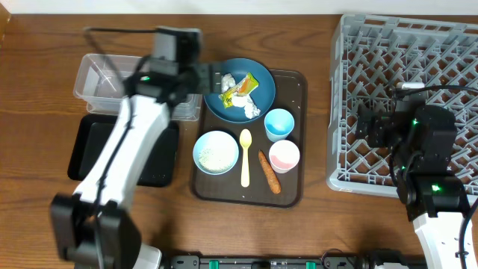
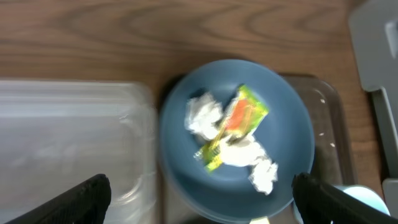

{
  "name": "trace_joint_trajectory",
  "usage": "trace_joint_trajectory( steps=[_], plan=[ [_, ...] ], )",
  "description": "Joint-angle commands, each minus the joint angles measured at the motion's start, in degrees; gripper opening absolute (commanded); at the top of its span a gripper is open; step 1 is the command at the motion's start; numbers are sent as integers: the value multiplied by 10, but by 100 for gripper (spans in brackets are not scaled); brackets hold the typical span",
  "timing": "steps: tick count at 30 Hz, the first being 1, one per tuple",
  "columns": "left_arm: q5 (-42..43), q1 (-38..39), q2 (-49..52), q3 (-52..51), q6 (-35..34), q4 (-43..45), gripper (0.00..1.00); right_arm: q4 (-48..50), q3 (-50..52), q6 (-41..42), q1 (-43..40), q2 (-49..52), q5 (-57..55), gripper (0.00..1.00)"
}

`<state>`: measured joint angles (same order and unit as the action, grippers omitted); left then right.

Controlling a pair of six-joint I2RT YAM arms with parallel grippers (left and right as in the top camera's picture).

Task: Sort waste into correct bins and load items into the dishwasher rack
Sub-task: 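Reach left gripper to blue bowl and grasp crumpled white tissue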

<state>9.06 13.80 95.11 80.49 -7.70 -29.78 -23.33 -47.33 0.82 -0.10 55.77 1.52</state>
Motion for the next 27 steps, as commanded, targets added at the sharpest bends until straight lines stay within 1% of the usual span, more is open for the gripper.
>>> trace_joint_trajectory(
  steps=[1,6,8,10,13,17,21,25,27],
  plan=[
    [4,37,52,10,-2,21,95,-1,-16,-5,4,0,2,97],
    [4,75,122,10,-21,63,94,-1,-16,-5,4,0,2,97],
    [4,84,141,10,-39,72,93,-1,-16,-5,4,0,2,97],
    [4,92,158,10,-42,81,92,-1,-16,-5,4,0,3,97],
    [4,99,182,10,-43,89,86,-2,-16,-5,4,0,2,97],
    [4,103,207,10,-71,94,80,-2,-16,-5,4,0,3,97],
    [9,107,224,10,-75,91,73,-3,-16,-5,4,0,3,97],
    [8,116,230,10,-76,88,71,-3,-16,-5,4,0,2,96],
    [8,120,231,10,-76,88,62,-3,-16,-5,4,0,2,96]
  ],
)
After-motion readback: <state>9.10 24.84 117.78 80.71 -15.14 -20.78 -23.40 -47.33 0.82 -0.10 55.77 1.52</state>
